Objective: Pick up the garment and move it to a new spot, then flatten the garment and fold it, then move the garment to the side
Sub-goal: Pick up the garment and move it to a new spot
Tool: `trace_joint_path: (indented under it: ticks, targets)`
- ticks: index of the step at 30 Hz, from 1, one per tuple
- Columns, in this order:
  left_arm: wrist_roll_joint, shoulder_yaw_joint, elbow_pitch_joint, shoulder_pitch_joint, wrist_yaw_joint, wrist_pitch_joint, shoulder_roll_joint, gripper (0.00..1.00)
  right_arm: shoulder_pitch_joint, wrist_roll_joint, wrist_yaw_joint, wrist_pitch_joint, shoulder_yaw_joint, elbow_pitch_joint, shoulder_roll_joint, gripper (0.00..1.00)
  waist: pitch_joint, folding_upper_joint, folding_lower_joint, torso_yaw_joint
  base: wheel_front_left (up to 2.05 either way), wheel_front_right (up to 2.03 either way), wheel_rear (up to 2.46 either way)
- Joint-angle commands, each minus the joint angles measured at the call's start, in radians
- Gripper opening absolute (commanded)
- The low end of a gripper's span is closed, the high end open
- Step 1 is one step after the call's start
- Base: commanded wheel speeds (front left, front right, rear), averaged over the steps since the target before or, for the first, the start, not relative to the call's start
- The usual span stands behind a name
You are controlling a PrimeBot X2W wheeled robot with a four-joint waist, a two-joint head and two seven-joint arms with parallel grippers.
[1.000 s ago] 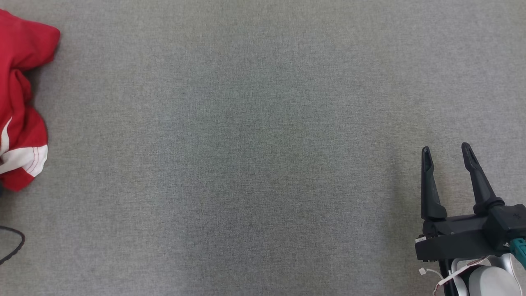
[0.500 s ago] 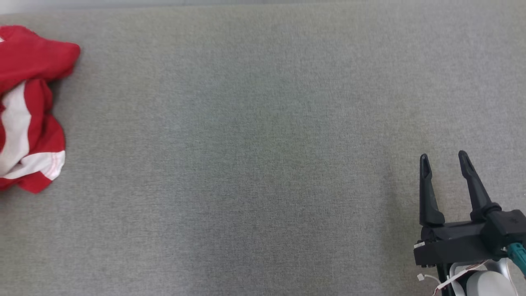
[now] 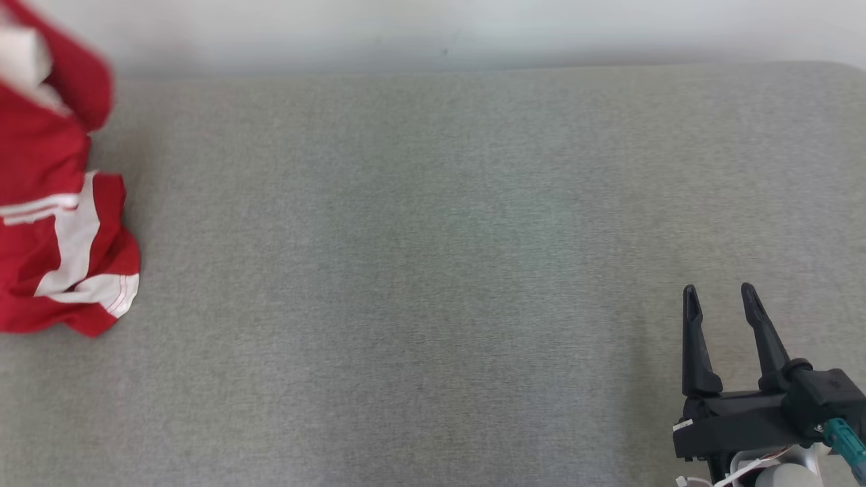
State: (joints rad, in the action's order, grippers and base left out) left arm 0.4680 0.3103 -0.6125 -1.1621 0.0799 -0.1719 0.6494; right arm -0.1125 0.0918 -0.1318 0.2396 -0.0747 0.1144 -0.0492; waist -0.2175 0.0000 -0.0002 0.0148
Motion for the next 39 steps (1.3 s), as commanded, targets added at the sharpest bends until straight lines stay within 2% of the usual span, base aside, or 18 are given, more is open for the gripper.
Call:
trace_joint_path:
  ticks: [1, 6, 10, 17, 20, 24, 29, 35, 39]
  targets:
    - [-0.016, 0.016, 0.027, -0.031, 0.005, 0.013, -0.018, 0.0, 0.01, 0.011, 0.002, 0.009, 0.001, 0.01, -0.002, 1.0, 0.022, 0.0, 0.0002, 0.025, 0.0, 0.0, 0.0]
    - [-0.033, 0.086, 0.119, -0.107, 0.015, 0.079, -0.082, 0.0, 0.006, 0.039, 0.002, 0.021, 0.017, 0.043, -0.002, 1.0, 0.039, 0.0, 0.0002, 0.08, 0.0, 0.0, 0.0]
    - [-0.024, 0.134, 0.175, -0.131, 0.021, 0.118, -0.155, 0.0, 0.014, 0.059, 0.002, 0.026, 0.026, 0.06, -0.002, 1.0, 0.045, 0.0, 0.0002, 0.134, 0.0, 0.0, 0.0]
    - [0.003, 0.205, 0.257, -0.095, 0.014, 0.138, -0.294, 0.0, 0.026, 0.066, 0.002, 0.025, 0.018, 0.055, -0.002, 1.0, 0.051, 0.0, 0.0002, 0.232, 0.0, 0.0, 0.0]
    - [0.016, 0.227, 0.295, -0.054, -0.001, 0.138, -0.333, 0.0, 0.033, 0.067, 0.002, 0.025, 0.017, 0.053, -0.002, 1.0, 0.052, 0.0, 0.0002, 0.264, 0.0, 0.0, 0.0]
    - [0.03, 0.248, 0.336, 0.019, -0.018, 0.137, -0.358, 0.0, 0.042, 0.066, 0.002, 0.025, 0.007, 0.045, -0.002, 1.0, 0.052, 0.0, 0.0002, 0.286, 0.0, 0.0, 0.0]
    - [0.056, 0.256, 0.374, 0.129, -0.046, 0.131, -0.356, 0.0, 0.053, 0.063, 0.002, 0.025, -0.001, 0.042, -0.002, 1.0, 0.057, 0.0, 0.0002, 0.284, 0.0, 0.0, 0.0]
    - [0.105, 0.25, 0.421, 0.38, -0.112, 0.1, -0.339, 0.0, 0.062, 0.061, 0.002, 0.025, -0.005, 0.047, -0.002, 1.0, 0.062, 0.0, 0.0002, 0.253, 0.0, 0.0, 0.0]
    - [0.118, 0.249, 0.41, 0.562, -0.152, 0.06, -0.299, 0.0, 0.059, 0.06, 0.002, 0.025, 0.003, 0.053, -0.002, 1.0, 0.062, 0.0, 0.0002, 0.236, 0.0, 0.0, 0.0]
